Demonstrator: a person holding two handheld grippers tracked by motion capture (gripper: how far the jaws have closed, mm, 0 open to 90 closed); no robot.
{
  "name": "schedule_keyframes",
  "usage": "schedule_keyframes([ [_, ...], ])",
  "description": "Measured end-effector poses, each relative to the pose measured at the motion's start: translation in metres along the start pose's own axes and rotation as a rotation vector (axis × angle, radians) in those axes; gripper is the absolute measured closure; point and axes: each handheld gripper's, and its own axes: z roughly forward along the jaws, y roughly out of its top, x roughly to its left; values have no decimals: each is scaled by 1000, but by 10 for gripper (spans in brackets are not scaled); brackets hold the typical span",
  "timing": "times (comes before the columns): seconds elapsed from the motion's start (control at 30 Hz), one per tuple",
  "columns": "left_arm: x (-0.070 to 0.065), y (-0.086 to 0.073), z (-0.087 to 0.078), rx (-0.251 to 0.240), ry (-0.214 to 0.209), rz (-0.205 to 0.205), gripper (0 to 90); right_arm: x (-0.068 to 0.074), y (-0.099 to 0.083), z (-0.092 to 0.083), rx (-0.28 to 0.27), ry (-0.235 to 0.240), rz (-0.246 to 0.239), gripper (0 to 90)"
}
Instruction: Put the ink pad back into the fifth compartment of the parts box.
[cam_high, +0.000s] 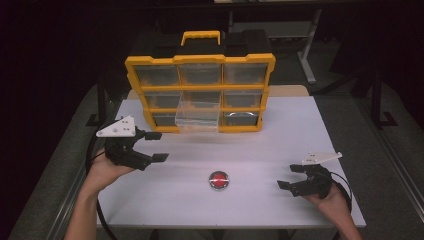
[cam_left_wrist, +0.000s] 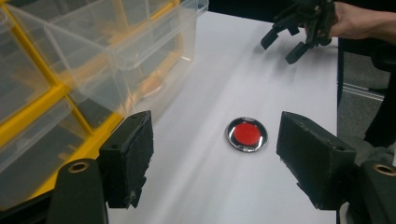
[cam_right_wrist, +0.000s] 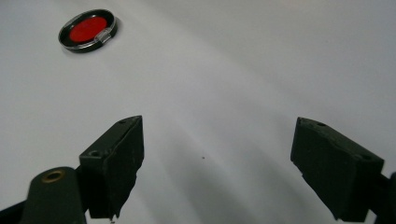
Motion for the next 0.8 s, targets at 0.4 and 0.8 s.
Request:
schedule_keyframes([
  [0.4, -11, -16, 5, 0, 24, -27, 257, 2, 2, 1, 3, 1, -6, 170],
  [0.8, -22, -32, 16, -3, 57, -36, 242, 6, 5, 1, -11, 8, -25, 190],
])
